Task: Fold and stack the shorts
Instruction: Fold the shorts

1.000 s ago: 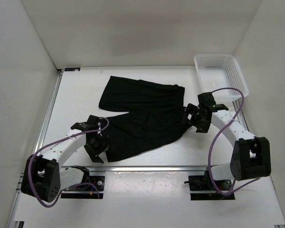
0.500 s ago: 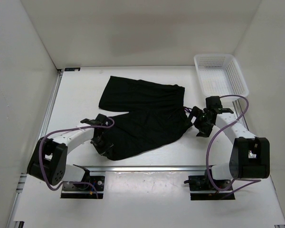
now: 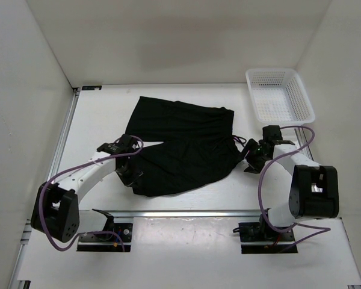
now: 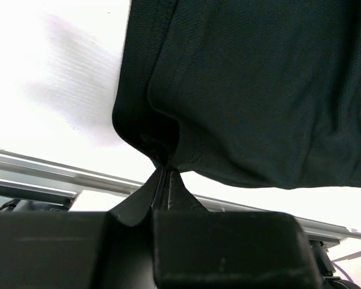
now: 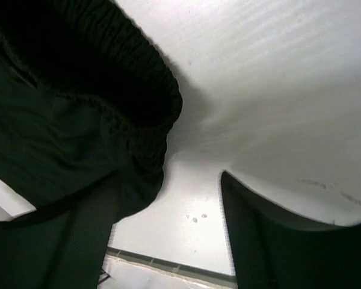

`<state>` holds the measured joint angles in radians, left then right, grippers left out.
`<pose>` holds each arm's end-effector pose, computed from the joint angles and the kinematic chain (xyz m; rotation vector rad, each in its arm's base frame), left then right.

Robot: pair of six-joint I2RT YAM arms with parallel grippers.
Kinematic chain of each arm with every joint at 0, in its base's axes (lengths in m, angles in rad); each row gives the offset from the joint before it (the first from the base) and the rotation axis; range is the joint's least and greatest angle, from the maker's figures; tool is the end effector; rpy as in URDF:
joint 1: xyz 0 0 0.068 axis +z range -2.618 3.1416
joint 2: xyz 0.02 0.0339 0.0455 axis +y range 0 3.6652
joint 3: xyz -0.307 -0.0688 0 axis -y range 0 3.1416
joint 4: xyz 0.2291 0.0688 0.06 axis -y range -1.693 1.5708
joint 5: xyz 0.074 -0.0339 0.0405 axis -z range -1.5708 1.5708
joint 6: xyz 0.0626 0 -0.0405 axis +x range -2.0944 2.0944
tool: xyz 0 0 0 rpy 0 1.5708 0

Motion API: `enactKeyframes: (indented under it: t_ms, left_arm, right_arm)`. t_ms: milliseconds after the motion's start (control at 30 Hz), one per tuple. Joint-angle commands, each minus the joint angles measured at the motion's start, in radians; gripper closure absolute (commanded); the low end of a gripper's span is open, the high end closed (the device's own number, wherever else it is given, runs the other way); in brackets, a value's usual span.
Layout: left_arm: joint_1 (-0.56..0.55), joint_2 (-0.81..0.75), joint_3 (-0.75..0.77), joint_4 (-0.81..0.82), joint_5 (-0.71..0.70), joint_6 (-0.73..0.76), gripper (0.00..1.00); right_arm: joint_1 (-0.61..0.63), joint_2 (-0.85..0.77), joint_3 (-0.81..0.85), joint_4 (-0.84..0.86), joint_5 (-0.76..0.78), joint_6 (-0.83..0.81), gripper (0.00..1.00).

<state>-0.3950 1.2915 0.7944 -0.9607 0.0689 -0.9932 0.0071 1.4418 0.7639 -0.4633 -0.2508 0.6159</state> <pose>0.1652 -0.0735 0.2165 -0.9056 2.9572 -0.1938 0.2525 0.0173 0.1986 0.7558 2.6593 0.5164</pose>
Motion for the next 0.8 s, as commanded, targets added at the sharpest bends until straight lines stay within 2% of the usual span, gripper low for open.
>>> enactKeyframes:
  t_ms: [0,100,200,300,333,467,633,767]
  left_arm:
    - [-0.002,-0.054,0.016,-0.018,-0.032,0.001,0.9]
    - [-0.002,-0.073,0.025,-0.039,-0.043,0.001,0.9]
    - [0.019,-0.083,0.034,-0.052,-0.052,0.01,0.9]
    - [0.059,-0.107,0.052,-0.073,-0.073,0.019,0.9]
    - [0.07,-0.121,0.061,-0.073,-0.073,0.031,0.9]
    - [0.133,-0.153,0.088,-0.11,-0.073,0.07,0.9]
    - [0.186,-0.193,0.126,-0.161,-0.083,0.105,0.9]
    - [0.186,-0.204,0.181,-0.161,-0.064,0.114,0.9]
  right_arm:
    - [-0.002,0.041,-0.017,0.095,-0.048,0.031,0.35]
    - [0.007,0.086,-0.008,0.161,-0.068,0.051,0.46]
    - [0.021,0.136,0.038,0.152,-0.013,0.041,0.56]
    - [0.021,0.155,0.048,0.143,-0.004,0.019,0.86]
    - [0.021,0.155,0.048,0.124,-0.004,0.009,1.0]
    - [0.021,0.121,0.029,0.039,0.007,-0.001,1.0]
    - [0.021,-0.047,-0.057,-0.108,0.094,-0.01,1.0]
    - [0.021,-0.187,-0.081,-0.207,0.126,-0.01,1.0]
